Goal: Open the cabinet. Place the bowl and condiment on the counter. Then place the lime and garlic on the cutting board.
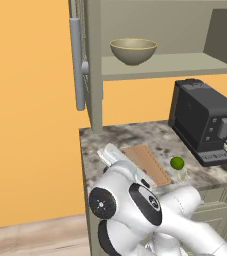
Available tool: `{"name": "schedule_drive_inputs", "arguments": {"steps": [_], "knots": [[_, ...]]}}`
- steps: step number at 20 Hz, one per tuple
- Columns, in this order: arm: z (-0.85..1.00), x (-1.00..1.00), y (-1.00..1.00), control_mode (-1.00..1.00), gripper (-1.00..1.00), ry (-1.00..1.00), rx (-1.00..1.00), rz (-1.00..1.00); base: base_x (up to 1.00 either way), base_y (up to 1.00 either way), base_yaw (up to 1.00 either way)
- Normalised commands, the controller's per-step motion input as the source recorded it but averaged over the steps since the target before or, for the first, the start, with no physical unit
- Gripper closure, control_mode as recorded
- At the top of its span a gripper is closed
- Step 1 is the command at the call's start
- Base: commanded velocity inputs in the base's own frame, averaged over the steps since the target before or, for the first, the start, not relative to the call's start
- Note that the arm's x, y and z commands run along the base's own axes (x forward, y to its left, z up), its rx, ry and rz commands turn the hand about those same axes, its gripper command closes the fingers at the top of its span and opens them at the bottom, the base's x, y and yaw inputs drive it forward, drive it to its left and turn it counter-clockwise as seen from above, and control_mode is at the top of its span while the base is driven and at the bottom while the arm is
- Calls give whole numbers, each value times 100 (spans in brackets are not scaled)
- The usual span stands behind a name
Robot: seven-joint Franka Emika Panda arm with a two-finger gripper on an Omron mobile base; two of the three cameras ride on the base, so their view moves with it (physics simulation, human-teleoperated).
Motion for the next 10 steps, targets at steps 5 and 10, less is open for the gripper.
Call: {"name": "schedule_drive_inputs", "arguments": {"steps": [5,10], "knots": [[68,-9,-68,-100,-100,0,19,4,0,0,0],[44,-5,-74,-100,-100,0,20,1,0,0,0]]}}
